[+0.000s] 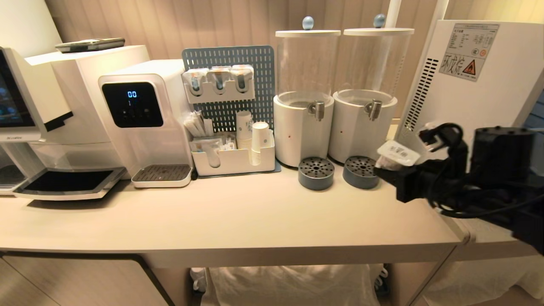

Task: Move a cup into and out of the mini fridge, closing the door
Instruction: Put the yoghurt in the freezer

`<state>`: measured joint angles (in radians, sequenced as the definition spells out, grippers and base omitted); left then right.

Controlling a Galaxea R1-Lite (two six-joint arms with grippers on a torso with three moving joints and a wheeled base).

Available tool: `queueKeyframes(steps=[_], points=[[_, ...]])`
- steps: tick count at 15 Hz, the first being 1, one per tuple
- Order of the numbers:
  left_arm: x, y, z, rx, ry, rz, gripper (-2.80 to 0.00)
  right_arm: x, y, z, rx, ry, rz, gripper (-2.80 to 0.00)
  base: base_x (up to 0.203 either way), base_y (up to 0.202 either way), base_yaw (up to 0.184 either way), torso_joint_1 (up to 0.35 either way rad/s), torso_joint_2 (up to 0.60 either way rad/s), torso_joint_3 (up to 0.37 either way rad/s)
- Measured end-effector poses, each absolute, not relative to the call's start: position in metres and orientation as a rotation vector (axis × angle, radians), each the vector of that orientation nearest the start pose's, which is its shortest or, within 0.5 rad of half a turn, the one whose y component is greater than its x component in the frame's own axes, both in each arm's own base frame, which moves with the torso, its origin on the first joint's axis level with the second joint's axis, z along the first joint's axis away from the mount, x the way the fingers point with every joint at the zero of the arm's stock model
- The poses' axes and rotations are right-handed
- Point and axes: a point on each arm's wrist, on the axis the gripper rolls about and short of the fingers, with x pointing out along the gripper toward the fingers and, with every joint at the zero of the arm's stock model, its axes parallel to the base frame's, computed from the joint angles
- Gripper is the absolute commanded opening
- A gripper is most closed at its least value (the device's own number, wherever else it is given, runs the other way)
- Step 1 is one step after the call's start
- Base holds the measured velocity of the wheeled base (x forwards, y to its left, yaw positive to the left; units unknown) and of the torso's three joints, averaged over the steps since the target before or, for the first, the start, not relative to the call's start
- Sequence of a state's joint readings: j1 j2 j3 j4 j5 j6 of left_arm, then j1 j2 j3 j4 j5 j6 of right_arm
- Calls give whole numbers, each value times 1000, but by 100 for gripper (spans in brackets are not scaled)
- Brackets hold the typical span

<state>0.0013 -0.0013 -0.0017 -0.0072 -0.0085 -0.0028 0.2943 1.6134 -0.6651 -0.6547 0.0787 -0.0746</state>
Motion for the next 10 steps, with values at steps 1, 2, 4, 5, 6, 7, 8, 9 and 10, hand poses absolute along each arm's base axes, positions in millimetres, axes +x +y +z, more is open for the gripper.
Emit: queueKeyframes(steps=[1, 2, 4, 5, 6, 7, 8, 9, 10], points=[[-23, 0, 77, -3, -10, -7, -280, 238, 73, 187, -110, 258, 325, -280, 0, 0, 0, 0, 0, 0], [-23, 0, 77, -3, -10, -7, -280, 211, 64, 200, -115, 237, 259, -280, 0, 0, 0, 0, 0, 0], [-23, 0, 77, -3, -10, -6, -280, 157, 45, 217, -117, 201, 137, -280, 0, 0, 0, 0, 0, 0], [-23, 0, 77, -3, -10, -6, -280, 128, 36, 222, -109, 189, 82, -280, 0, 0, 0, 0, 0, 0], [-23, 0, 77, -3, -9, -6, -280, 102, 26, 222, -98, 189, 27, -280, 0, 0, 0, 0, 0, 0], [-23, 0, 77, -3, -10, -6, -280, 79, 18, 219, -87, 199, -29, -280, 0, 0, 0, 0, 0, 0], [-23, 0, 77, -3, -10, -6, -280, 57, 9, 212, -78, 216, -92, -280, 0, 0, 0, 0, 0, 0], [-23, 0, 77, -3, -10, -6, -280, 38, 1, 205, -74, 237, -153, -280, 0, 0, 0, 0, 0, 0], [-23, 0, 77, -3, -10, -6, -280, 23, -5, 197, -72, 258, -212, -280, 0, 0, 0, 0, 0, 0]])
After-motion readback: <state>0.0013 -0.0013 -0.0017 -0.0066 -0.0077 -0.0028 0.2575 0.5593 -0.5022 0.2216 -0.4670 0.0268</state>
